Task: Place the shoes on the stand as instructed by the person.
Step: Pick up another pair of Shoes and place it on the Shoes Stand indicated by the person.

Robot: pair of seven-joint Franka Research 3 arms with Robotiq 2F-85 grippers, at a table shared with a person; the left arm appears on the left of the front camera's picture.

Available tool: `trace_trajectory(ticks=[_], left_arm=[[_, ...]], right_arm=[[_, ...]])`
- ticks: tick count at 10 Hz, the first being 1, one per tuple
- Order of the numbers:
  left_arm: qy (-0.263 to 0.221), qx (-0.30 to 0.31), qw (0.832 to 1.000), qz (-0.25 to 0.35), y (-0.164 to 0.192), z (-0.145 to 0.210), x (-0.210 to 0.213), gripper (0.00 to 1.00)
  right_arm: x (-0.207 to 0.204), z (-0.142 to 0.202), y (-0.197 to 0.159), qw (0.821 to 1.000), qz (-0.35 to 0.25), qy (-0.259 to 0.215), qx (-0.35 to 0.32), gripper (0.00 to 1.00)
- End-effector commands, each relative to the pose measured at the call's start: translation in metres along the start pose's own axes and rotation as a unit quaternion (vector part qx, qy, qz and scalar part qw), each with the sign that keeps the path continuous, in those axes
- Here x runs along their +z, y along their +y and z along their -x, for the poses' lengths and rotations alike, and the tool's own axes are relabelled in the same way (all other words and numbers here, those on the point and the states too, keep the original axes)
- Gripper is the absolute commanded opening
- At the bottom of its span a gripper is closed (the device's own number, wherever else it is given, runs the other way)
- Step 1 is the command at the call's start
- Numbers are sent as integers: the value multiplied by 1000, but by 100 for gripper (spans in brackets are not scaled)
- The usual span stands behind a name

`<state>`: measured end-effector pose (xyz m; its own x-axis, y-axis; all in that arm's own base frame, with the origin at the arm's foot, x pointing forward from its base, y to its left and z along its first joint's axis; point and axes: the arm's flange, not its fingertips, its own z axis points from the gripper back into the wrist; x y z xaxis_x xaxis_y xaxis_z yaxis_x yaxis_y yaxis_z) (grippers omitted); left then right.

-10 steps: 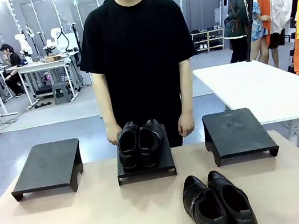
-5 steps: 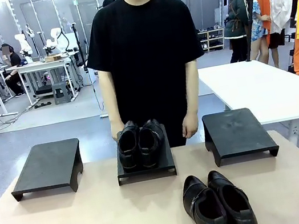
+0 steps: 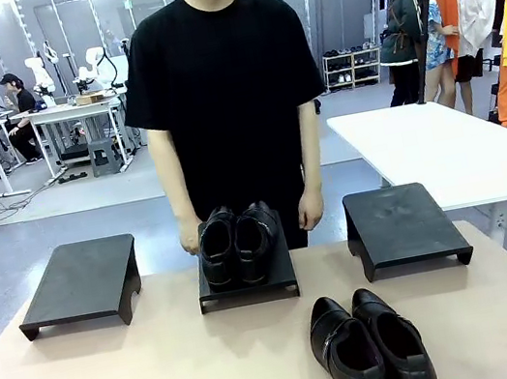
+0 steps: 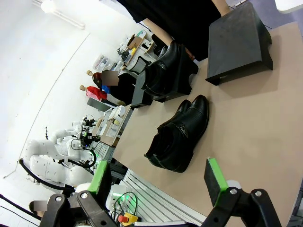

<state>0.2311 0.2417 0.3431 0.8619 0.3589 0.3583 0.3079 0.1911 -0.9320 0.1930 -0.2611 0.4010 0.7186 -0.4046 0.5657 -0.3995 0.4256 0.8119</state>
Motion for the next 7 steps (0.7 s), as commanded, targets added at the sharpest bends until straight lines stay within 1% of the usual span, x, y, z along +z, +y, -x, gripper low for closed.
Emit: trace_trajectory(ticks=[1, 7], left_arm=[[-10, 0, 1000, 2, -3, 7, 6, 100], [-10, 0, 1000, 2, -3, 7, 6, 100]], right_arm=[[0, 0, 1, 1000, -5, -9, 11, 100], [0, 0, 1, 1000, -5, -9, 11, 100]])
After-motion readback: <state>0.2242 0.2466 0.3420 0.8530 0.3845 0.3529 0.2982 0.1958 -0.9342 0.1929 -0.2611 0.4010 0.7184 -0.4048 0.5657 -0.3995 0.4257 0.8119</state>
